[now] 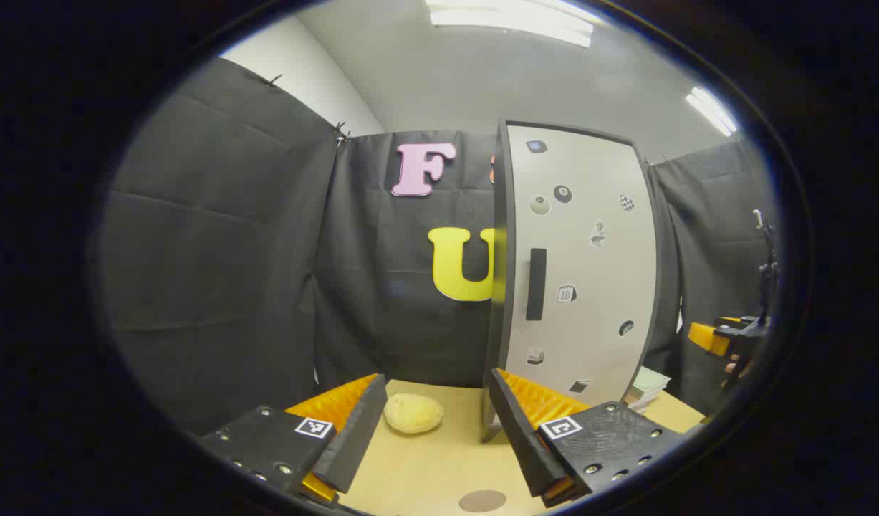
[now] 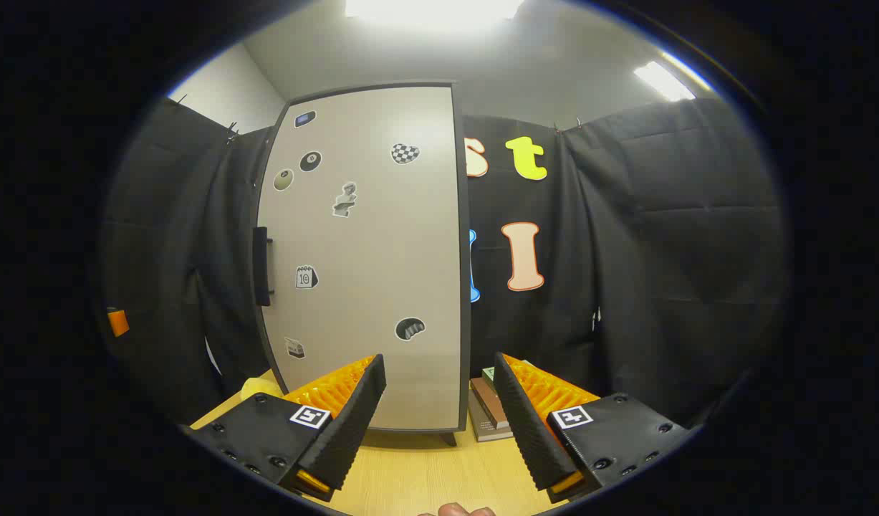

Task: Open the cabinet door with the right hand, grasp the bottle in the cabinet with the left hand and place it on the coaster, then close the cabinet door with the right hand.

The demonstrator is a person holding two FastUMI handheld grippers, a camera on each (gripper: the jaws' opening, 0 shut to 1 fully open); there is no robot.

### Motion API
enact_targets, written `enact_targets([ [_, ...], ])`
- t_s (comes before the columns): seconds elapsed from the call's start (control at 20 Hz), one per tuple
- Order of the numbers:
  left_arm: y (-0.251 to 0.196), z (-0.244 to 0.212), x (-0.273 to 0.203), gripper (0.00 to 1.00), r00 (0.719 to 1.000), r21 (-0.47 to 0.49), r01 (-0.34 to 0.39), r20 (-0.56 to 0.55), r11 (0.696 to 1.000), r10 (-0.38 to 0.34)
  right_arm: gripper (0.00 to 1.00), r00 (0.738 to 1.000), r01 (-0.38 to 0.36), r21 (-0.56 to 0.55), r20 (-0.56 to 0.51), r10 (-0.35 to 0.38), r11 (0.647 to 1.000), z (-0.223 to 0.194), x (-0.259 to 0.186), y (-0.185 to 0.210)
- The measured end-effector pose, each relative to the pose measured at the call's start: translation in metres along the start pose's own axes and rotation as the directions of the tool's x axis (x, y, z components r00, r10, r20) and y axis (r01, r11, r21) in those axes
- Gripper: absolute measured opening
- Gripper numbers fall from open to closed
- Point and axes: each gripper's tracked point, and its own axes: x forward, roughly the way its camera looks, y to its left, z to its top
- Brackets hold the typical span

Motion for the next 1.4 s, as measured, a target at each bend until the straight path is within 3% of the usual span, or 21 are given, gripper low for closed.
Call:
enact_targets([
  [0.85, 0.025, -0.017, -0.006, 0.89, 0.999, 0.007, -0.011, -0.034, 1.000, 0.011, 0.94, 0.997, -0.077, -0.024, -0.010, 0.077, 0.997, 0.003, 0.007, 0.056],
  [1.15, 0.036, -0.035, -0.013, 0.89, 0.998, -0.002, -0.037, -0.059, 0.999, 0.037, 0.96, 0.991, -0.135, -0.038, 0.003, 0.135, 0.990, 0.024, 0.025, 0.089],
  [1.4, 0.051, -0.053, -0.027, 0.89, 0.995, -0.011, -0.074, -0.071, 0.997, 0.073, 0.96, 0.975, -0.215, -0.066, 0.037, 0.218, 0.974, 0.060, 0.054, 0.139],
])
